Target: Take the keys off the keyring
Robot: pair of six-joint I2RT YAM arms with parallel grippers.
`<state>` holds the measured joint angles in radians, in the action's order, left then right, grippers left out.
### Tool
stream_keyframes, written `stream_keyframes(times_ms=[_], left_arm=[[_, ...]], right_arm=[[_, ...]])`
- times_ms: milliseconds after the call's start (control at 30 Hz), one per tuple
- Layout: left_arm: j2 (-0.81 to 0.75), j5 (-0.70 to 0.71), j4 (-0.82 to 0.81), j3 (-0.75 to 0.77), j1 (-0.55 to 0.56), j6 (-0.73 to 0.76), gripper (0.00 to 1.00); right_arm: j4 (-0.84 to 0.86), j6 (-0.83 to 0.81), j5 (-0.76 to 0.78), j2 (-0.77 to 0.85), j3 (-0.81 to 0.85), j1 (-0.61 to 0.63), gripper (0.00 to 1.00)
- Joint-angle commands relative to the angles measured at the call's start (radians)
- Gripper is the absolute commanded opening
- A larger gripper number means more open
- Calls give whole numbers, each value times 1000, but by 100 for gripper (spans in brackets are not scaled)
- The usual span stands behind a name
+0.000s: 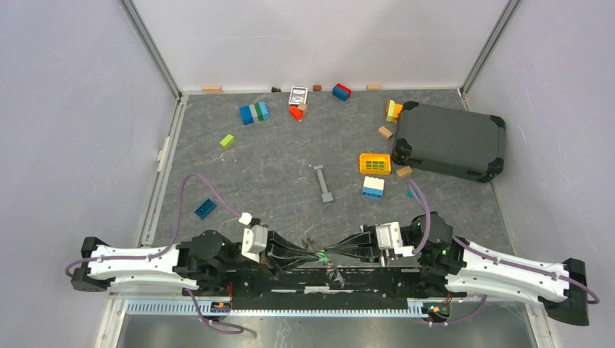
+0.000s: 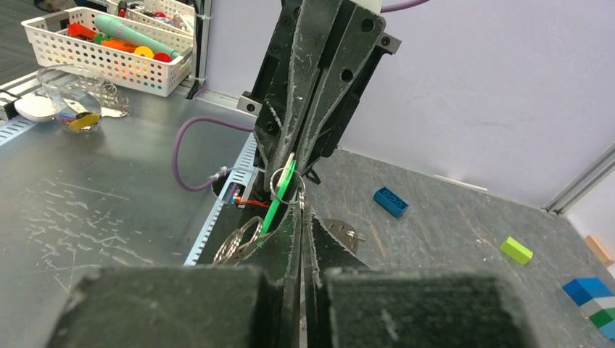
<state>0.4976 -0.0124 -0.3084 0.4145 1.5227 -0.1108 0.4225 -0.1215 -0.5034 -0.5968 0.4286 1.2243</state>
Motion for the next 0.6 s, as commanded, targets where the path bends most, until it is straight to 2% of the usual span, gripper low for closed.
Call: stream_keyframes(times_ms=[0,567], left_arm=[[-2,58,-10,41,2,22,2],[23,40,-1,41,2,8,2]], right_arm=[[15,-6,-1,4,52,7,0],[106,80,226,4,12,7,0]])
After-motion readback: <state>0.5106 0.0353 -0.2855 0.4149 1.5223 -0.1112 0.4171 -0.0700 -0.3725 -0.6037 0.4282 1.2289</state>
